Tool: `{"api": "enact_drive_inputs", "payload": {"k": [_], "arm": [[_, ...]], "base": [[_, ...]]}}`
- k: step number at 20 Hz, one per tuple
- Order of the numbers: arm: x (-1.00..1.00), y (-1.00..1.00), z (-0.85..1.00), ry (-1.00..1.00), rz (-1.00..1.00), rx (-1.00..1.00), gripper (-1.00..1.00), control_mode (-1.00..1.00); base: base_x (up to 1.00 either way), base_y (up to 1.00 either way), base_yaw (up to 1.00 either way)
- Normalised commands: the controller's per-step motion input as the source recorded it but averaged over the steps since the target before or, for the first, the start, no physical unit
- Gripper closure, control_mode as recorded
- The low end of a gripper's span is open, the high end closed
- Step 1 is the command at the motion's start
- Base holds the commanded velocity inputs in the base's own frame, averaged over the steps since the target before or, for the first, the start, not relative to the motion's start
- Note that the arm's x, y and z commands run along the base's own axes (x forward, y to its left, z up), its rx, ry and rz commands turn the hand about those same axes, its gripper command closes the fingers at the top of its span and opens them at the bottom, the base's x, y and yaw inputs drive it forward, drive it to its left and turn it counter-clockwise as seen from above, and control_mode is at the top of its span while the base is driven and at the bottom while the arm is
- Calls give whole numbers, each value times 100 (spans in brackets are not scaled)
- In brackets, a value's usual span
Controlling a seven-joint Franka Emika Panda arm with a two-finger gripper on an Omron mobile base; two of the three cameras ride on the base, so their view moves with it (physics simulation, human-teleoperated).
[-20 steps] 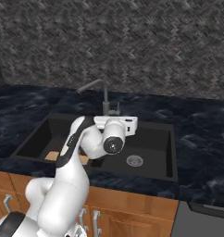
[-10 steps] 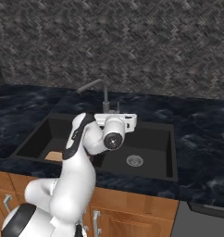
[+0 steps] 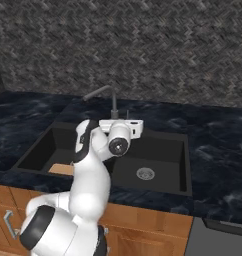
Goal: Turn on the sink faucet with hot water and rinse the cutting board for ten seconds, then turn off the faucet. Push the cutting board to reach the water if necessary.
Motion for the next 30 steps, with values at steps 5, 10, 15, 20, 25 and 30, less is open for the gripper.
{"api": "enact_drive_inputs", "payload": {"k": [5, 10, 15, 20, 25, 30], "arm": [[26, 20, -12, 0, 0, 0, -100, -100], [25, 7, -9, 0, 0, 0, -100, -100], [20, 2, -19, 2, 0, 0, -100, -100], [12, -12, -23, 0, 0, 0, -100, -100], [18, -20, -16, 0, 0, 0, -100, -100], [28, -11, -2, 0, 0, 0, -100, -100]], "base": [[0, 0, 0], [0, 0, 0], [0, 0, 0], [0, 0, 0], [0, 0, 0], [0, 0, 0]]}}
